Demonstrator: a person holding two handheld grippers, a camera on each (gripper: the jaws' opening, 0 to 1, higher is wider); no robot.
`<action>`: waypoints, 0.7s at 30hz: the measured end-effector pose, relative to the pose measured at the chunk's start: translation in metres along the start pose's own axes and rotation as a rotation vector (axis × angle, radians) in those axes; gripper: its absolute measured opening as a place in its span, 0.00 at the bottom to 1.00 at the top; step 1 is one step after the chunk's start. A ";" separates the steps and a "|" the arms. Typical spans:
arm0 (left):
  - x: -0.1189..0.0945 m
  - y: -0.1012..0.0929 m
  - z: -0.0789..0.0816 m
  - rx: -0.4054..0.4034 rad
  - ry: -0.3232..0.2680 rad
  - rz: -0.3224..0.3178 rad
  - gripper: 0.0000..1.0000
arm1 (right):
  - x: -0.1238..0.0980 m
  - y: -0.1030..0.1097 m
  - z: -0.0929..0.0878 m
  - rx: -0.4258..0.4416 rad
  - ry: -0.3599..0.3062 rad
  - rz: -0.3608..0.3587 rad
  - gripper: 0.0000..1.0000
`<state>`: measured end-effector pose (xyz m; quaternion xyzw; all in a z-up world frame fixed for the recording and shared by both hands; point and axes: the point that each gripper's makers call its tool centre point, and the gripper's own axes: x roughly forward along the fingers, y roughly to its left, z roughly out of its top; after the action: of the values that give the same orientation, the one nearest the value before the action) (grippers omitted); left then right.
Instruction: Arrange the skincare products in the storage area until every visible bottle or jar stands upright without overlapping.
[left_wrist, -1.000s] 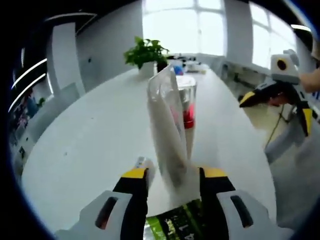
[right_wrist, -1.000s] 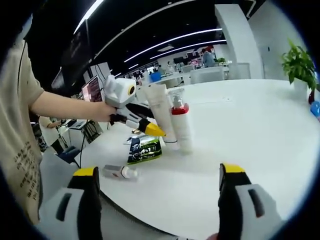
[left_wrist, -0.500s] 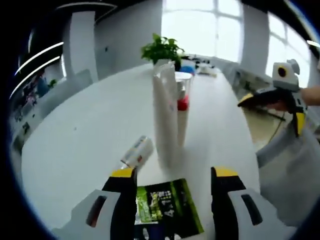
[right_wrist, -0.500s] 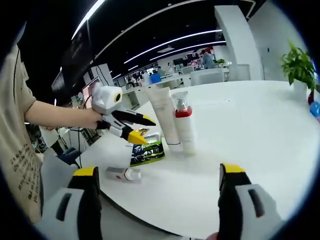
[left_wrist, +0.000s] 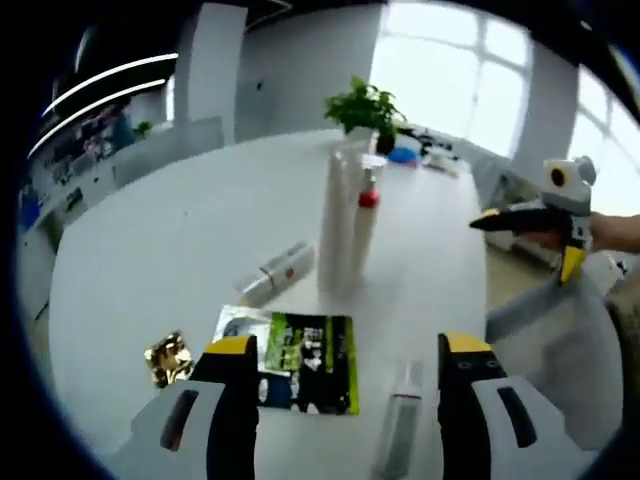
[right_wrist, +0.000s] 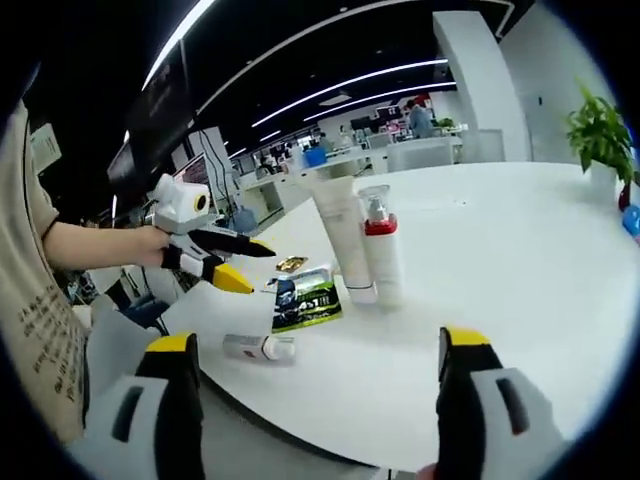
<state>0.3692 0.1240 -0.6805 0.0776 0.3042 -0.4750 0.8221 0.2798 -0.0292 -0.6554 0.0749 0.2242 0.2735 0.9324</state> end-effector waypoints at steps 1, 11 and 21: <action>-0.004 0.002 -0.005 -0.014 -0.001 0.016 0.73 | 0.000 0.001 0.000 0.000 0.001 0.001 0.99; -0.045 0.001 -0.039 -0.142 -0.010 0.107 0.80 | 0.000 0.011 0.001 -0.001 -0.008 0.007 1.00; -0.089 0.014 -0.064 -0.223 -0.022 0.218 0.91 | 0.003 0.017 0.000 0.009 -0.020 0.007 1.00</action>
<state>0.3209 0.2229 -0.6834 0.0134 0.3356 -0.3469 0.8757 0.2741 -0.0131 -0.6520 0.0825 0.2160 0.2748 0.9333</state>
